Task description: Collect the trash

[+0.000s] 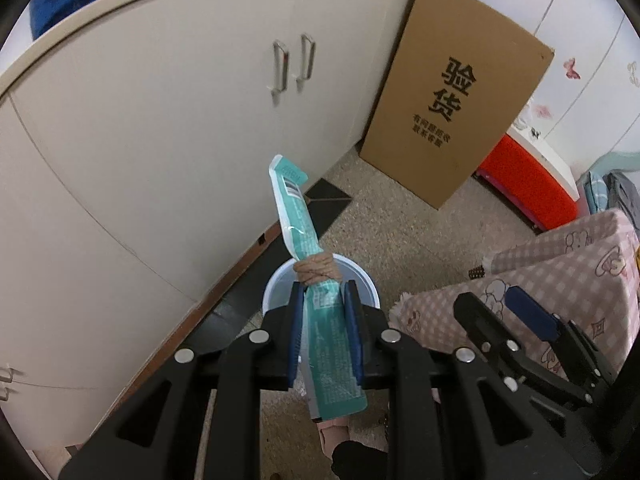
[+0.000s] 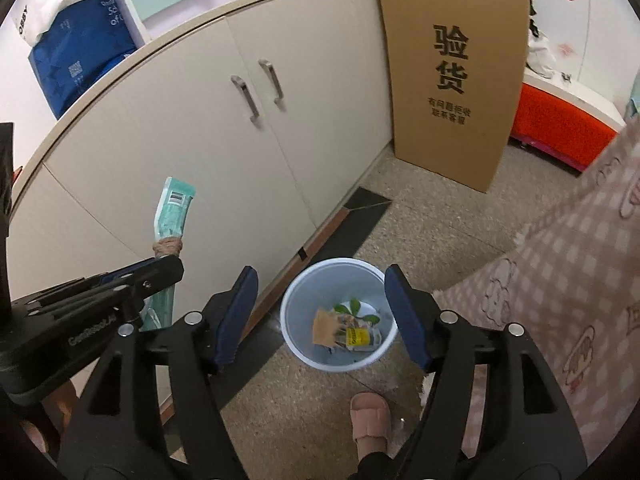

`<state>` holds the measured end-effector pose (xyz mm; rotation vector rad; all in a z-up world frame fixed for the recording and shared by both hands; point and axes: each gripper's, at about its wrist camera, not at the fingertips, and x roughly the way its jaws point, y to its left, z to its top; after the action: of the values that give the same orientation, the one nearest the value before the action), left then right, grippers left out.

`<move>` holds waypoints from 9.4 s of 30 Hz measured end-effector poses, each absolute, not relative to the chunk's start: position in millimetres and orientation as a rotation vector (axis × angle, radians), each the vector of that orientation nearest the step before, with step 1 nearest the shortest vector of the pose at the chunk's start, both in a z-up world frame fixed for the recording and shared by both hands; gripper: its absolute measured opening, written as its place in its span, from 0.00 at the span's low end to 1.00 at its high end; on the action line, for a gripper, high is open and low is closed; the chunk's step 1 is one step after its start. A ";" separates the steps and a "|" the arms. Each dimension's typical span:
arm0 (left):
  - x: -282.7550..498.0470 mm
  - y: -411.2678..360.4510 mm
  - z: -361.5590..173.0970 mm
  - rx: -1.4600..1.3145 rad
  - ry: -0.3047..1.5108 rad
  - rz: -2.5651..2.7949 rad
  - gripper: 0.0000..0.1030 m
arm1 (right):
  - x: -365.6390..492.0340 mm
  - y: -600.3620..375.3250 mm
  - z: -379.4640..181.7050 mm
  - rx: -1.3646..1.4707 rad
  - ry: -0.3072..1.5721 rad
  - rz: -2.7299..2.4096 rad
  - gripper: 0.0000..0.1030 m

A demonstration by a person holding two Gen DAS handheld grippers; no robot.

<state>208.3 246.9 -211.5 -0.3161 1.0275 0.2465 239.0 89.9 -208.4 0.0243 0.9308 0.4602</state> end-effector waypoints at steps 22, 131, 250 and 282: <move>227.2 223.2 -187.3 -0.279 0.964 0.248 0.73 | 223.3 34.2 -171.6 0.139 0.789 0.365 0.71; 109.5 -69.8 -55.4 -0.027 0.590 -0.478 0.02 | 76.1 -232.8 -62.3 0.526 0.589 0.048 0.10; 114.7 -6.8 -86.4 -0.265 0.637 -0.503 0.03 | 81.9 -223.7 -115.3 0.326 0.747 -0.128 0.35; 153.9 -2.4 -92.2 -0.249 0.658 -0.406 0.03 | 125.0 -241.1 -102.8 0.328 0.726 -0.155 0.02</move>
<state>153.9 -2.4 -92.2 -0.2487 0.6583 -0.4059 125.0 -241.1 -102.8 0.3281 0.7258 -0.1552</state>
